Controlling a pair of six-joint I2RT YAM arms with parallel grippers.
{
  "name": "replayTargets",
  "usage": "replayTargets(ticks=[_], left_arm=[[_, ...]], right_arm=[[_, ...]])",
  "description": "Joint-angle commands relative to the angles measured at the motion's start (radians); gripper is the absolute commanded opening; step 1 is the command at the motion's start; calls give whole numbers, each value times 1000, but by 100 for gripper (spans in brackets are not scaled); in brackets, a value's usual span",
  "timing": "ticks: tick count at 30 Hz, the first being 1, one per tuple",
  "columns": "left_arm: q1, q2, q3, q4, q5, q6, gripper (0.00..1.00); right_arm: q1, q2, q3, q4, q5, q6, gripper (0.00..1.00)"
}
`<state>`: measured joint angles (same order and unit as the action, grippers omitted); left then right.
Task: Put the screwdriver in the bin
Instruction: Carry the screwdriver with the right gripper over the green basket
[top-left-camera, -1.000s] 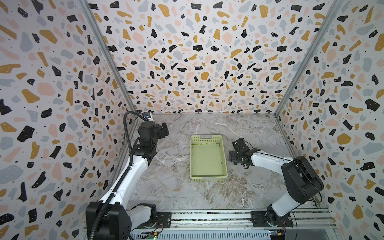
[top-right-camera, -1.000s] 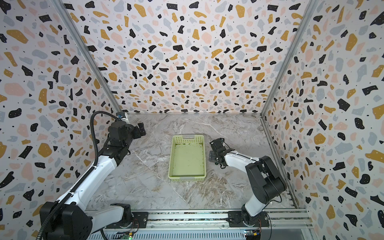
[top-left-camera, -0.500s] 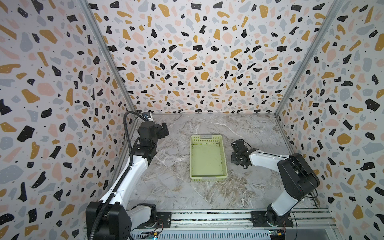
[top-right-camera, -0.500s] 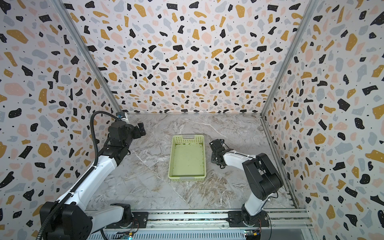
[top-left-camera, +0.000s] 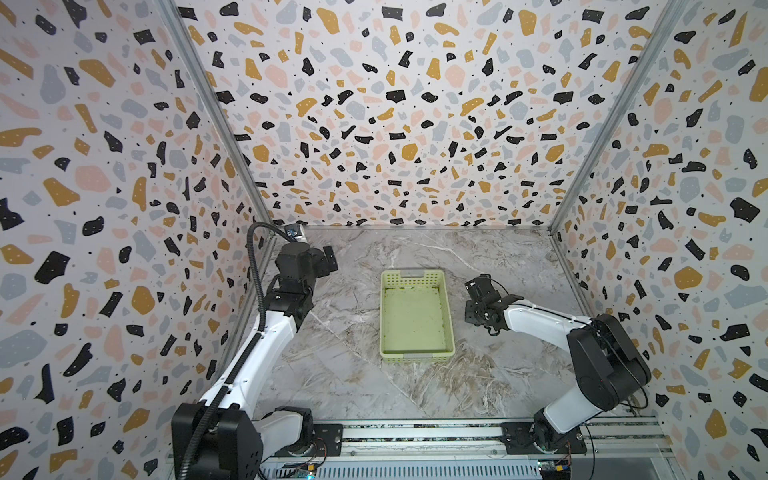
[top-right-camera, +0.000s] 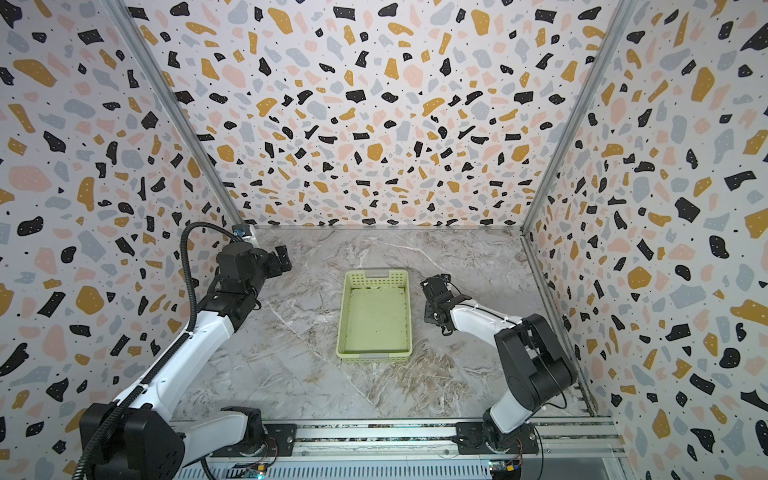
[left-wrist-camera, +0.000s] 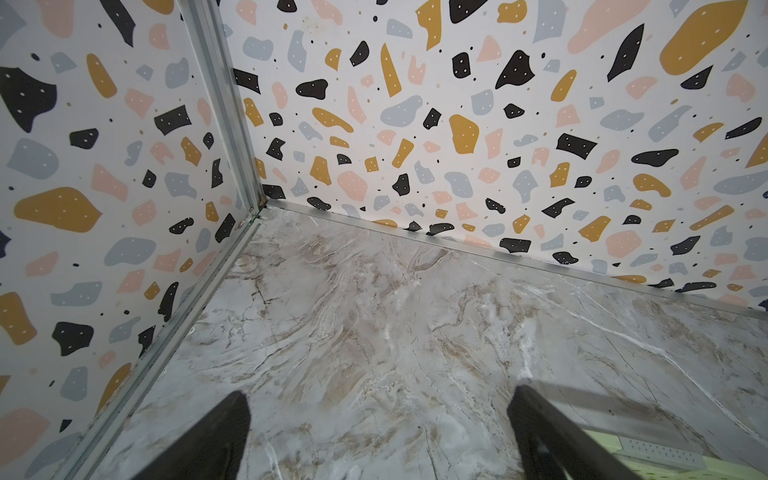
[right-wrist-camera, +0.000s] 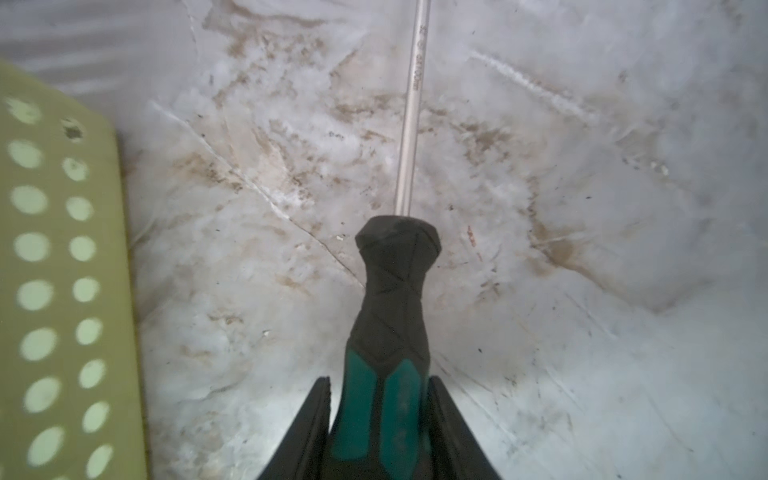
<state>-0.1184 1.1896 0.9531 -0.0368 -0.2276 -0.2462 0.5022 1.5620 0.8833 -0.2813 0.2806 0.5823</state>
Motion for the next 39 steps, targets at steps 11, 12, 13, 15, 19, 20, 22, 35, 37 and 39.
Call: replayTargets(ticks=[11, 12, 13, 15, 19, 20, 22, 35, 37, 39], left_arm=[[3, -4, 1, 29, -15, 13, 100], [3, -4, 1, 29, -15, 13, 100], [3, -5, 1, 28, -15, 12, 100], [3, -7, 1, 28, -16, 12, 100], [3, -17, -11, 35, -26, 18, 99], [3, -18, -13, 35, -25, 20, 99], [3, -22, -14, 34, -17, 28, 100], [3, -58, -66, 93, -33, 49, 100], [3, -69, -85, 114, -35, 55, 100], [3, -78, -97, 128, -35, 54, 99]], right_arm=[[179, -157, 312, -223, 48, -44, 1], [210, -145, 328, -217, 48, -34, 1], [243, -131, 335, -199, 45, -22, 1], [302, -85, 333, -159, 22, -13, 2], [369, 41, 338, -124, 6, -7, 3], [376, 65, 336, -111, -7, -6, 3], [389, 107, 326, -77, -32, -3, 3], [403, 259, 284, -9, -72, 1, 10], [405, 269, 283, -8, -71, 1, 14], [409, 274, 281, -8, -71, 1, 19]])
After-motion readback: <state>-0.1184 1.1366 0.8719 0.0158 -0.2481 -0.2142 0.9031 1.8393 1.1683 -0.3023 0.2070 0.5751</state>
